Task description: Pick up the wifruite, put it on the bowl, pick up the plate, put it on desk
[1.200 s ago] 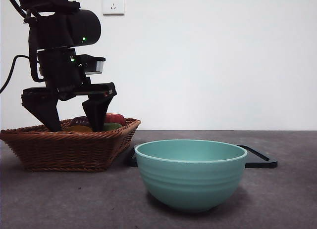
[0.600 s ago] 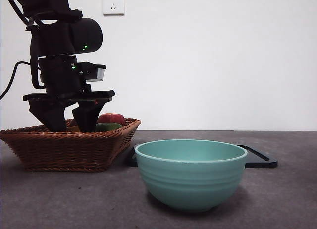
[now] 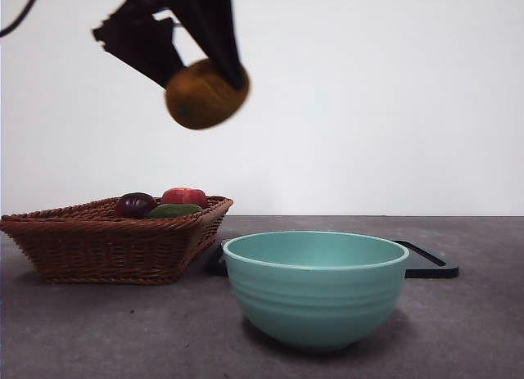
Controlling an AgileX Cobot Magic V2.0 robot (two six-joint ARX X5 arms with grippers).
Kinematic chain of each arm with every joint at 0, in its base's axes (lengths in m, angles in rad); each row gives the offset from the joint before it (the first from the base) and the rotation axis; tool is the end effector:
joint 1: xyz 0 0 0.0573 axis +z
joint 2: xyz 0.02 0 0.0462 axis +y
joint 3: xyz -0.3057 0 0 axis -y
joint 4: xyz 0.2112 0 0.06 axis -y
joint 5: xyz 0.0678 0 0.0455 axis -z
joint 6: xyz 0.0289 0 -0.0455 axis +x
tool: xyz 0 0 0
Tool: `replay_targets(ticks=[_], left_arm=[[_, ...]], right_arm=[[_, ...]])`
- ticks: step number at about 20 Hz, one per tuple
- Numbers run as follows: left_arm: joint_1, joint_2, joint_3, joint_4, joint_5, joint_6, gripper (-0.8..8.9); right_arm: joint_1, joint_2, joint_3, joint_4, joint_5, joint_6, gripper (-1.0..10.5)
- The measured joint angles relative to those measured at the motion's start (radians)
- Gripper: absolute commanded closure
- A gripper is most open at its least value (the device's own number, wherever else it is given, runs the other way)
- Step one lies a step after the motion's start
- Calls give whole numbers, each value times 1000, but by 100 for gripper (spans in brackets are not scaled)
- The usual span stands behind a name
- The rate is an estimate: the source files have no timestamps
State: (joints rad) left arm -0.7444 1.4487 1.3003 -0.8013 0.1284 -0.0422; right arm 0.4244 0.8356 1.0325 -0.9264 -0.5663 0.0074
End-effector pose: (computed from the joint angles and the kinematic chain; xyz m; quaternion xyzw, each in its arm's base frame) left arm 0.1863 -0.1766 0.3566 0.1216 0.4435 -0.3666 0.8088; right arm 0.0657 0.0467 0.3690 0.0283 0.3575 0.4427 0.8218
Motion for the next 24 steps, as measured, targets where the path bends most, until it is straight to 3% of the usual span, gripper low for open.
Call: replay_targets(ticks=[8,19,24], left_arm=[[-167,235,0,81,0,0,604],[-198,400,0,130,-25,8,594],[-217,405,0,139,-25,8,459]], right_arm=[[0,0,0,3,20,0,519],[0,0,0,3,20,0,519],[0,0,0,3,20,0,519]])
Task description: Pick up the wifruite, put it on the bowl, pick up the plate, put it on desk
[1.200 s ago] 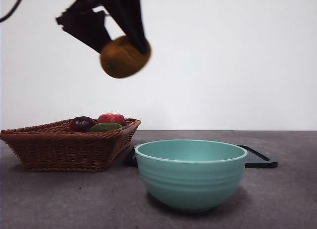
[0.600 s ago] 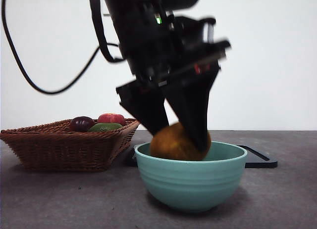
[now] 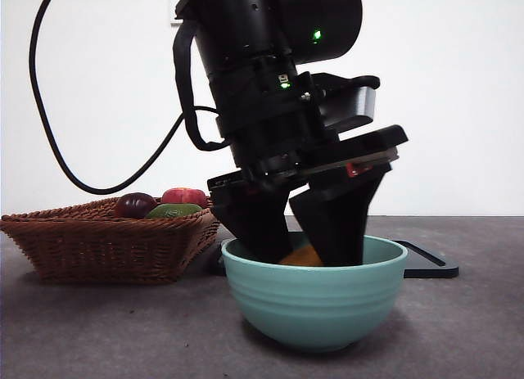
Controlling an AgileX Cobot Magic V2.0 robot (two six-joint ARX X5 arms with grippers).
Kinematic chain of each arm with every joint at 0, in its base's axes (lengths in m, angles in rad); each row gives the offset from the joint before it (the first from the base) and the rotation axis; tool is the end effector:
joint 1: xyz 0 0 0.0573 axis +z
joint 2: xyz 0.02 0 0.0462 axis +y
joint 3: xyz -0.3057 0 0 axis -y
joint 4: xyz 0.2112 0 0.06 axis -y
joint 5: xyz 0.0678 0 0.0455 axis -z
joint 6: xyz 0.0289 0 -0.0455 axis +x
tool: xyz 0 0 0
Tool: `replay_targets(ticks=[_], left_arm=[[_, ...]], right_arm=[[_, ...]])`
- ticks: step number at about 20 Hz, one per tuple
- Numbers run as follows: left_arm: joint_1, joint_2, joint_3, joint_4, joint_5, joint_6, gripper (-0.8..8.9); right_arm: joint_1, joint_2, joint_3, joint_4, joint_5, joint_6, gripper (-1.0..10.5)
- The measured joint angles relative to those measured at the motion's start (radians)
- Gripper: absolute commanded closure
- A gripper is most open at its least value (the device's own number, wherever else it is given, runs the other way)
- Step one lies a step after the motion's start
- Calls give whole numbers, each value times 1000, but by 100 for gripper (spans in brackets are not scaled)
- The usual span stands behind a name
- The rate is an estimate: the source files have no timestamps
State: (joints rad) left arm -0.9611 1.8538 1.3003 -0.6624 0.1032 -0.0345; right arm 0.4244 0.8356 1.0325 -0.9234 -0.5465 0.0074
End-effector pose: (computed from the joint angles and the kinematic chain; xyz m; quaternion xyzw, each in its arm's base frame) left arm 0.1980 -0.2887 0.2465 0.2253 0.5265 -0.4075 0.7113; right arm 0.0662 0.0464 0.3690 0.0247 0.3563 0.4348 0.8267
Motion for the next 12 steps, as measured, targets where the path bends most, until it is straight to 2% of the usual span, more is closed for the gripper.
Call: replay_targets(ticks=[7,12], left_arm=[[-3,-17,0,-14,0,-1,461],[4,-197,0,-25,0,-4,462]], right_arm=[[0,0,0,0,0,0,519],[0,0,0,0,0,0,519]])
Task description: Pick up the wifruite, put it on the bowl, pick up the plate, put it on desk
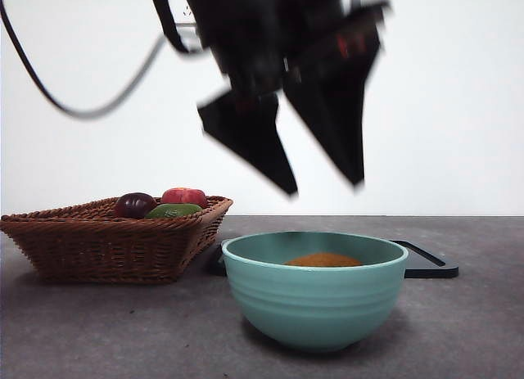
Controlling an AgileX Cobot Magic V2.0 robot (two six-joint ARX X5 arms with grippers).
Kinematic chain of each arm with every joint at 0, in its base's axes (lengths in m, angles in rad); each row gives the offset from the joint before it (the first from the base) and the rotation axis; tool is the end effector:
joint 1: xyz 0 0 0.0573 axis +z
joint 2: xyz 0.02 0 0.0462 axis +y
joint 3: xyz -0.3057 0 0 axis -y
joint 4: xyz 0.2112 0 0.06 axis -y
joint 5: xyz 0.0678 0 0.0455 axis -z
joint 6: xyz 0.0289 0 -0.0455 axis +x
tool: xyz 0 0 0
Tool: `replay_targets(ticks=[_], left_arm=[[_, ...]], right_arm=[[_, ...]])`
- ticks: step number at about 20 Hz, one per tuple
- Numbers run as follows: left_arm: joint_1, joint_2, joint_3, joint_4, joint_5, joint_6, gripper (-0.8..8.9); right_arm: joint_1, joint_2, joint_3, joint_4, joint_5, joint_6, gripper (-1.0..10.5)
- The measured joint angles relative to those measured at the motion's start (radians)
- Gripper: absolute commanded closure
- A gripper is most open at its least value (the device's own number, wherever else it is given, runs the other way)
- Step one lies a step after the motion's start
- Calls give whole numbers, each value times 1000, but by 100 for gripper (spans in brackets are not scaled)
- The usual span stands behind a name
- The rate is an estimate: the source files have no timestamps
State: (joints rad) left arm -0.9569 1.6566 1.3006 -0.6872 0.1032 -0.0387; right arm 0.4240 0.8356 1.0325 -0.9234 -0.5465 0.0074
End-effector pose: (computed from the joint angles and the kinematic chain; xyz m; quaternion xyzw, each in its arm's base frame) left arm 0.1783 -0.2581 0.3073 0.1918 0.4620 -0.4295 0.7519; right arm 0.0663 0.0464 0.3690 0.0248 0.3563 0.4347 0.8268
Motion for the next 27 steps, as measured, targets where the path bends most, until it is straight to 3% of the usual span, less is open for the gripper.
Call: replay_targets(ticks=[5,11,16,23,27], left_arm=[[75,-211,0,-4,0,-4,462],[265,-428,0,-42,16,-15,462],[409,-590,-85,-82,162,-27,462],[415,-764,-369,-180,429,-28,467],[413,-767,-380,-217,449,-1,470]], right_arm=[[0,0,0,0,0,0,519],[0,0,0,0,0,0,519],[0,0,0,0,2,0,519],[0,0,0,0,42,0,519],[0,0,0,0,43,0,519]])
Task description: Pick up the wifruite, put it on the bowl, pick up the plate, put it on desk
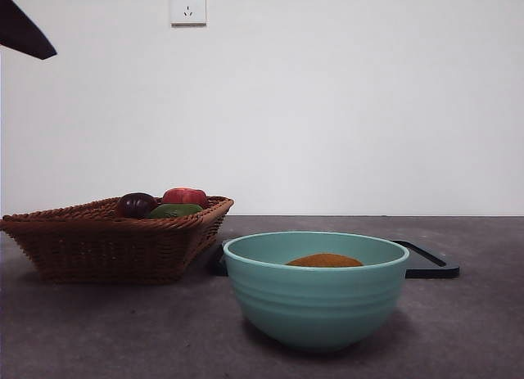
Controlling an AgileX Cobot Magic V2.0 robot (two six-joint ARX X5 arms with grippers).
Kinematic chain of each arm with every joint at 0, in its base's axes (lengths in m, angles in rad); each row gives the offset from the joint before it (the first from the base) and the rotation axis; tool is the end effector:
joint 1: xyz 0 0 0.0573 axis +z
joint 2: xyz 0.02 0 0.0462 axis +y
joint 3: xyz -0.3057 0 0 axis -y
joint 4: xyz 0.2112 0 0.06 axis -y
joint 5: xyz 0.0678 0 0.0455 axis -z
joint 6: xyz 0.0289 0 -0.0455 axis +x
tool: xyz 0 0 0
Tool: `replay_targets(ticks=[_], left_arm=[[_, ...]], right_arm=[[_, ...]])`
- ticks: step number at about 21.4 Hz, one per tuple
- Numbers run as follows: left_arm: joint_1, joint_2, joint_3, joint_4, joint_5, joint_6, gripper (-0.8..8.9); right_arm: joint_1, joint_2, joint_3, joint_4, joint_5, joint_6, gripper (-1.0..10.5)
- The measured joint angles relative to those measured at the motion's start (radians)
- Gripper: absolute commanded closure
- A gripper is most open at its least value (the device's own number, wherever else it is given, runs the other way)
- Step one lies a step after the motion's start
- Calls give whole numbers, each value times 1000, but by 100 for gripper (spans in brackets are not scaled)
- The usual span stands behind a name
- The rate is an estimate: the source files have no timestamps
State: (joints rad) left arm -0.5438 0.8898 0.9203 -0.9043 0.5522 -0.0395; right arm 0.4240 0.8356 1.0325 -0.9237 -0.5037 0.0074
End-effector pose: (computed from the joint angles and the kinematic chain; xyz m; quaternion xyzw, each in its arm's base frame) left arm 0.0744 -0.0627 0.3366 -0.0171 0.4324 -0.4636 0.7732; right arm 0.0671 0.0456 0.3685 0.0173 0.3567 0.4169 0.8359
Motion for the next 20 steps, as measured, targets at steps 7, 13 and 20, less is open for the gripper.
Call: replay_targets(ticks=[7,13,20], left_arm=[[0,0,0,10,1,5,470],[0,0,0,10,1,5,470],[0,0,0,10,1,5,470]], right_arm=[[0,0,0,-3,0,0,519],[0,0,0,-11,8,11,520],[4,0,-89,9,35,50,520]])
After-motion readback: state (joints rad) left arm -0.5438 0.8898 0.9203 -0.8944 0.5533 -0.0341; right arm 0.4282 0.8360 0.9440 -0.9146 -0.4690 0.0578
